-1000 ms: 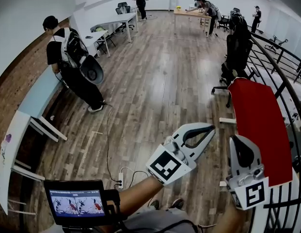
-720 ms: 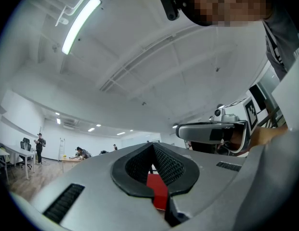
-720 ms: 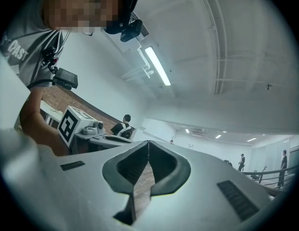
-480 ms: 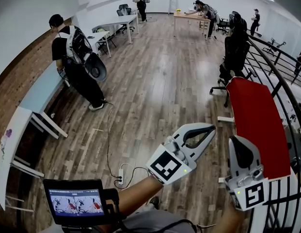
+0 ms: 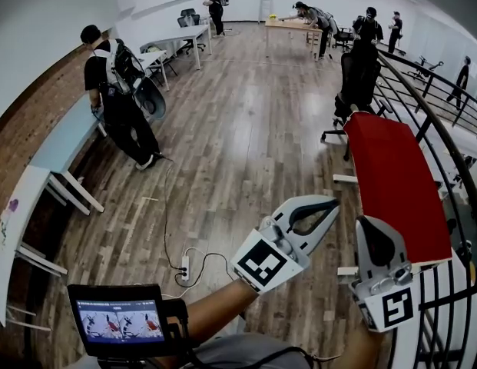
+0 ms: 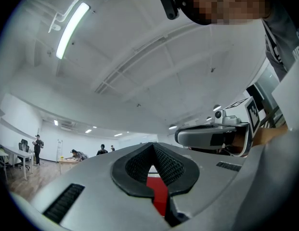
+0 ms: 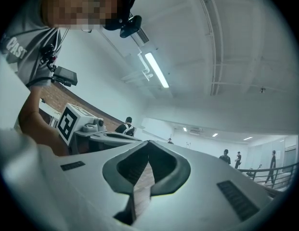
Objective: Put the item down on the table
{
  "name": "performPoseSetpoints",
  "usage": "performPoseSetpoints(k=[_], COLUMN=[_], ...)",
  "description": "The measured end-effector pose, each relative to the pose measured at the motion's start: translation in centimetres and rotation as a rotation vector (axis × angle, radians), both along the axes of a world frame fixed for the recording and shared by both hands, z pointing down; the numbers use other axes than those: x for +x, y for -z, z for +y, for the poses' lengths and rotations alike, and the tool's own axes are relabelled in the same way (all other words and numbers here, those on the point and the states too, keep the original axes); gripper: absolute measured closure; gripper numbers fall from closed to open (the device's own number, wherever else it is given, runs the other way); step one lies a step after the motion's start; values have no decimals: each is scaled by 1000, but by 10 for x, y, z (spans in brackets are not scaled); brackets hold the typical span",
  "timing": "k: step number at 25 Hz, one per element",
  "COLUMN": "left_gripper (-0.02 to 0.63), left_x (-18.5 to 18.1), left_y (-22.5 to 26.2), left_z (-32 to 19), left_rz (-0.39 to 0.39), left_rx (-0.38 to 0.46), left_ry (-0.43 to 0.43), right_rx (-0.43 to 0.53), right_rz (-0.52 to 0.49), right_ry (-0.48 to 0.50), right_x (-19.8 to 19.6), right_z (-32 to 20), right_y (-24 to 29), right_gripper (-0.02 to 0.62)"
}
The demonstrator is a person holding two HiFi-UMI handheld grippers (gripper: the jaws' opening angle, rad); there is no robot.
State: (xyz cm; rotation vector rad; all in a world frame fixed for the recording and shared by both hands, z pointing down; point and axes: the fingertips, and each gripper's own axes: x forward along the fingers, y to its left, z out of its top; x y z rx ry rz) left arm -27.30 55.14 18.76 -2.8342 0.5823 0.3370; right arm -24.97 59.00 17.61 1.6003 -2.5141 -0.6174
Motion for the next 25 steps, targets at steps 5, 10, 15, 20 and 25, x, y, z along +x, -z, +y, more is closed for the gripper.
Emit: performPoseSetpoints(k=[5, 10, 15, 20, 25], left_gripper=[604, 604, 604, 604, 604], left_x=[6, 11, 14, 11, 3], left_y=[9, 12, 17, 20, 11], left_z=[54, 98, 118, 119, 115], left_rz=[-14, -8, -24, -19, -7], left_rx=[40, 39, 59, 52, 41], left_ry=[7, 20, 24, 39, 50], right_rx=[25, 33, 45, 60, 56], right_rz=[-10, -12, -19, -15, -23], right_ry=[-21, -11, -11, 10, 8], right_x=[11, 19, 23, 20, 16], right_z=[51, 96, 115, 116, 113], right_y=[11, 13, 22, 27, 19], right_gripper=[592, 592, 592, 592, 592])
